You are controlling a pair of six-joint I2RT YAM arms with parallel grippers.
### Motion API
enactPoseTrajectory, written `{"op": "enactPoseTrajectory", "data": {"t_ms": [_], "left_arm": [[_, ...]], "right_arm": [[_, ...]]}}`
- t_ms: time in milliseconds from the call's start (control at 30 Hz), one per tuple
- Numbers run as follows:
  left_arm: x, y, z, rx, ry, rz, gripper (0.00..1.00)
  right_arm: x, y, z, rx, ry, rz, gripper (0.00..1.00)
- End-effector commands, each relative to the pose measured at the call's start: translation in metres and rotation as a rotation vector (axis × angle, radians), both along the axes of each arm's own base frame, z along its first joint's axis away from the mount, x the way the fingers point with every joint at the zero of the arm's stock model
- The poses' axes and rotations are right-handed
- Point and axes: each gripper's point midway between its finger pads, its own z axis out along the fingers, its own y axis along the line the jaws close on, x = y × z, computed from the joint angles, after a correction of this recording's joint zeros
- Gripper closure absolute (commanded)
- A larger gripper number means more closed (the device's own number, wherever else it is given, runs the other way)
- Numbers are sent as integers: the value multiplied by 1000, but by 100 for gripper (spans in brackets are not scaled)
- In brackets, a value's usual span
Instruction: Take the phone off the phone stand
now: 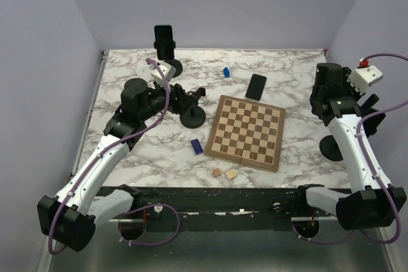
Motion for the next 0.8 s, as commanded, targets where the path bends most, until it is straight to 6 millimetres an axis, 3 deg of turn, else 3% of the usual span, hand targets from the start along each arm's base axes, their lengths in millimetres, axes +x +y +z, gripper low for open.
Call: {"op": "enactPoseTrajectory", "data": {"t_ms": [0,333,567,767], "left_arm": [[-3,-1,-2,13,-7,-3,34],[-6,-4,-3,19,-14,-9,34],[-8,-8,-7,27,-8,-21,34],[-10,-10,-7,32,-14,-28,34]], "right_arm": [[-12,-7,-3,-9,-1,-105,0],[-18,-31,-8,-14,17,-210,0],[-19,-52,-27,12,42,-271,0],[-18,-56,-35,1,57,-299,16]]}}
